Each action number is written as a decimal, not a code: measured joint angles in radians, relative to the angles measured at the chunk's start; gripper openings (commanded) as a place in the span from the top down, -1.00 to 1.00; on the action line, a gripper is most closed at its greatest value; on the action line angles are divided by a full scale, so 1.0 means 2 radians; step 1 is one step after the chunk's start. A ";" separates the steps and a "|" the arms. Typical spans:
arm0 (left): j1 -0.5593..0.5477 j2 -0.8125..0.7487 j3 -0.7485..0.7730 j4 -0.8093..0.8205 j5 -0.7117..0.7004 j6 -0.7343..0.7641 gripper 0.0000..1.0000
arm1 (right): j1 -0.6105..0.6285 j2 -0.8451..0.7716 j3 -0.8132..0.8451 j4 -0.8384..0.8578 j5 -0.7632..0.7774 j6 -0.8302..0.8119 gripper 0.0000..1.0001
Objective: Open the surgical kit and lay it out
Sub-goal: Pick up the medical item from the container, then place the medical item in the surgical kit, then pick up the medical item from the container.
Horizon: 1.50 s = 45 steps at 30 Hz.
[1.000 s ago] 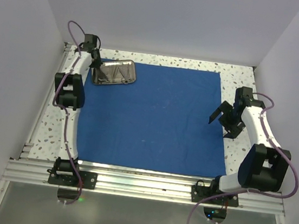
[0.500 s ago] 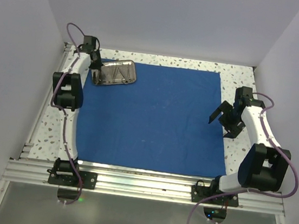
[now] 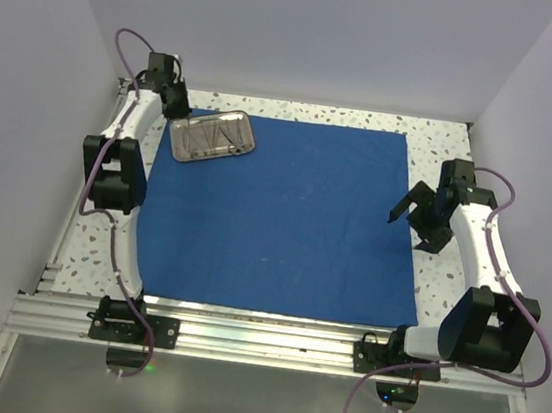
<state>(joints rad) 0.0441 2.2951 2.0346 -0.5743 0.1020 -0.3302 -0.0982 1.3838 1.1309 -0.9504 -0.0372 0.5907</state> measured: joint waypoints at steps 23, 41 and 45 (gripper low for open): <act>-0.109 -0.405 -0.562 0.010 -0.046 -0.028 0.14 | 0.006 -0.089 -0.041 -0.019 -0.003 0.000 -0.86; -0.100 -0.129 -0.162 -0.008 -0.132 -0.022 -0.15 | 0.027 -0.101 -0.064 -0.034 -0.004 -0.004 -0.86; -0.095 -0.035 -0.056 -0.028 -0.138 -0.024 -0.14 | 0.034 -0.101 -0.085 -0.042 -0.003 -0.005 -0.86</act>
<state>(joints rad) -0.1463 2.2246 1.9224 -0.6304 -0.1738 -0.3775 -0.0311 1.1812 0.9615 -1.0336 -0.0429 0.5812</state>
